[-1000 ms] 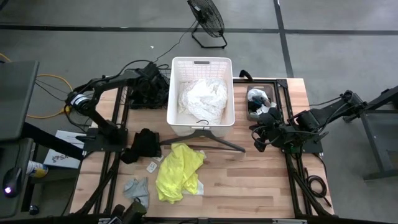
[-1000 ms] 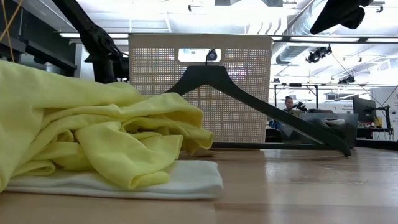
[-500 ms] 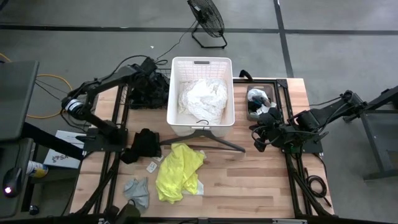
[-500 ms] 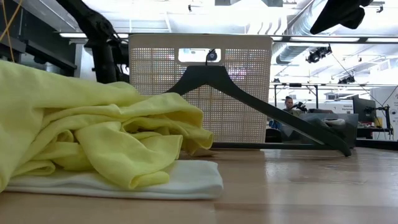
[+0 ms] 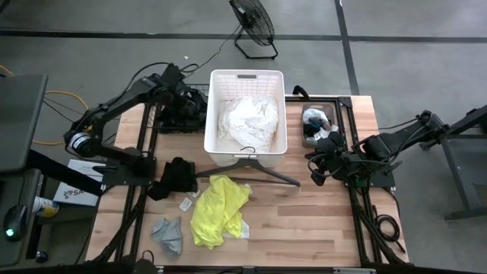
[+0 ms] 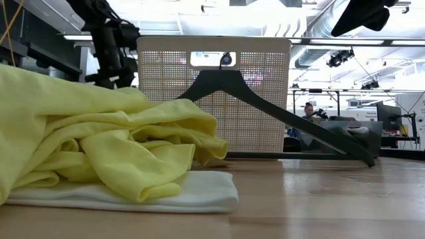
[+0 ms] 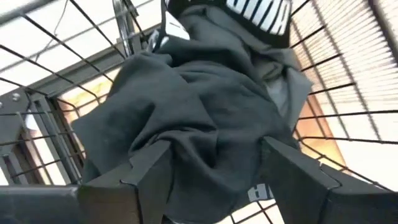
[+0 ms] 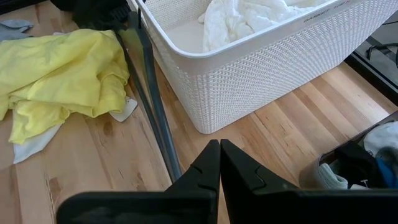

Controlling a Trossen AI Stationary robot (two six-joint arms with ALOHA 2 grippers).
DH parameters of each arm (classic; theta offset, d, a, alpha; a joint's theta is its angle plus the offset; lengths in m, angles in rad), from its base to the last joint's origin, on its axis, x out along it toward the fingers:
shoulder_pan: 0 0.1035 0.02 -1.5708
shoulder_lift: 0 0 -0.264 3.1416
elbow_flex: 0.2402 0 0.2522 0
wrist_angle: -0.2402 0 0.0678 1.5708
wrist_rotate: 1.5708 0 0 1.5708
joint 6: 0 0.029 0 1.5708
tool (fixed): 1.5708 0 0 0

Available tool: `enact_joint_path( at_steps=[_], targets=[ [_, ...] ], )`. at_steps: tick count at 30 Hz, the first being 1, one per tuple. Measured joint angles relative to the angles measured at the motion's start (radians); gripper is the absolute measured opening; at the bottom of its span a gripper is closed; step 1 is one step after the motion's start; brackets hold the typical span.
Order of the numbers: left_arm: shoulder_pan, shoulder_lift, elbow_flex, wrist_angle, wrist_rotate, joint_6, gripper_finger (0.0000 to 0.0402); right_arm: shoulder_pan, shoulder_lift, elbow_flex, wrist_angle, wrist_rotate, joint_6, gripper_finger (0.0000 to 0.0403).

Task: Pick & Place Cloths
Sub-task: Put the bottom black underwear into the wire basket, then put the black underwear into the wire basket

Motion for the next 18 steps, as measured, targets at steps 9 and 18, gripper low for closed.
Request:
enact_joint_path(
  at_steps=[9,18],
  targets=[
    [0.0,-0.088,0.001,-0.042,-0.006,-0.024,0.0234,0.0,0.0,0.0,0.0,0.0,0.0,0.0002],
    [-0.067,-0.193,0.001,-0.246,0.041,-0.059,0.0234,0.0,0.0,0.0,0.0,0.0,0.0,0.0002]
  ],
)
